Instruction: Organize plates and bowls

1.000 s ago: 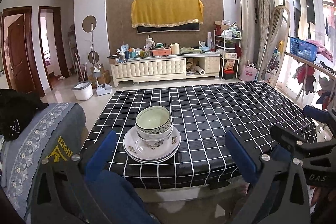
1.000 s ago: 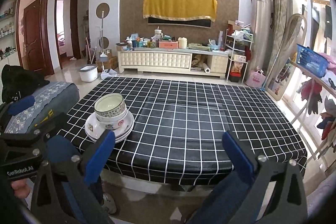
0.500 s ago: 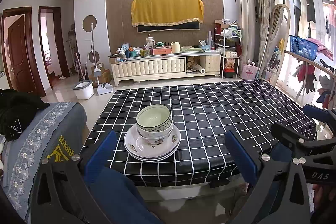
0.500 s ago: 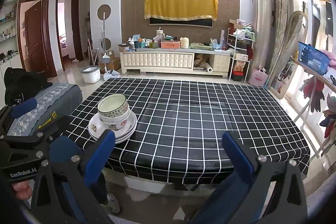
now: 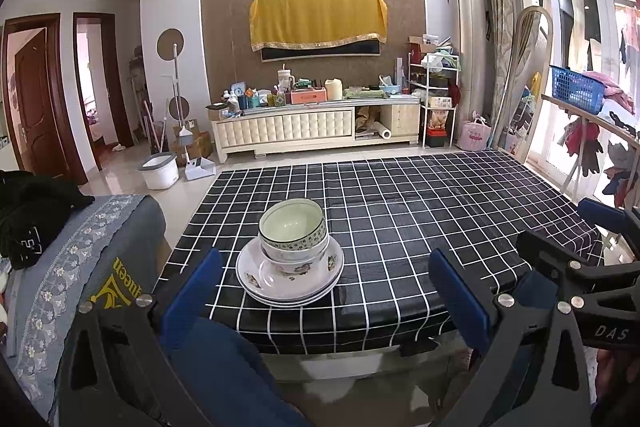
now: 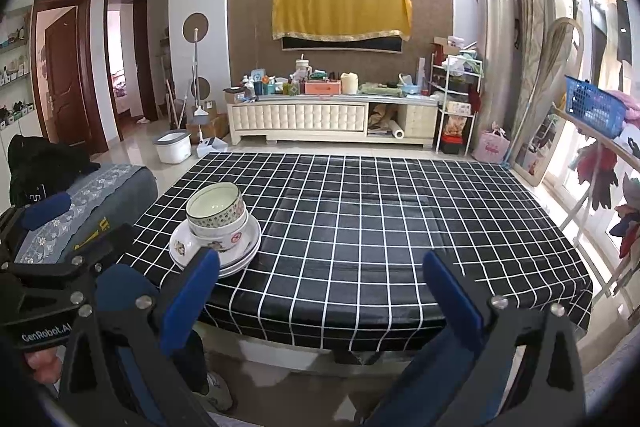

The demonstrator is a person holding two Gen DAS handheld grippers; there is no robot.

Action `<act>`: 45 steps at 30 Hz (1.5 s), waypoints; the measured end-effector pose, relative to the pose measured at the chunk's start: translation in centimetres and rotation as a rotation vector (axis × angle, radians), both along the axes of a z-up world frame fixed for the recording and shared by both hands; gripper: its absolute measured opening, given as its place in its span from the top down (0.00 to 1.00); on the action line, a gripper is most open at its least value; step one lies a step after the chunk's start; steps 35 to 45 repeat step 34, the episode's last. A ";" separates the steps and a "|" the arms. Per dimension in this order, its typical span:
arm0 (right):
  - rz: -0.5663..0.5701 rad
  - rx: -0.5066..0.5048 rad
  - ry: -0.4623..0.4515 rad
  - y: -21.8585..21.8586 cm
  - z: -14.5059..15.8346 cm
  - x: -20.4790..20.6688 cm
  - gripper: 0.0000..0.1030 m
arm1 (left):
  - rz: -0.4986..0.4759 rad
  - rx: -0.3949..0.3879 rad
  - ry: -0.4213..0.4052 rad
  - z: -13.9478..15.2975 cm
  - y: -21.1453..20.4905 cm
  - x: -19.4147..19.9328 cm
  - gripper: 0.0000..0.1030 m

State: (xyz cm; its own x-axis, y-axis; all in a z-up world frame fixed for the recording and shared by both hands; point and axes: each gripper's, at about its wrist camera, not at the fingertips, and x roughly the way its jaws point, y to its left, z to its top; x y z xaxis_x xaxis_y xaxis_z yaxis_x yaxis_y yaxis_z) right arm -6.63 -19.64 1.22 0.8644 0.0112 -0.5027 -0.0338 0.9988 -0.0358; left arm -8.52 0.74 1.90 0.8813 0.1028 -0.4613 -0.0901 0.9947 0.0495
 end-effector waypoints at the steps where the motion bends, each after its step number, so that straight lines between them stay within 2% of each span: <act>1: -0.001 -0.003 0.000 0.0 0.0 0.0 0.00 | -0.001 -0.002 0.003 0.0 0.0 0.0 0.01; 18: -0.013 0.003 -0.008 -0.3 0.3 -0.1 0.00 | -0.011 0.003 -0.004 -0.1 0.0 -0.4 0.01; 22: -0.006 0.001 -0.012 -0.3 0.4 -0.3 0.00 | 0.002 0.029 0.000 -0.3 -0.3 -0.5 0.01; 45: -0.012 -0.001 -0.011 -0.4 0.3 -0.6 0.00 | -0.002 0.031 0.002 -0.2 -0.5 -0.7 0.01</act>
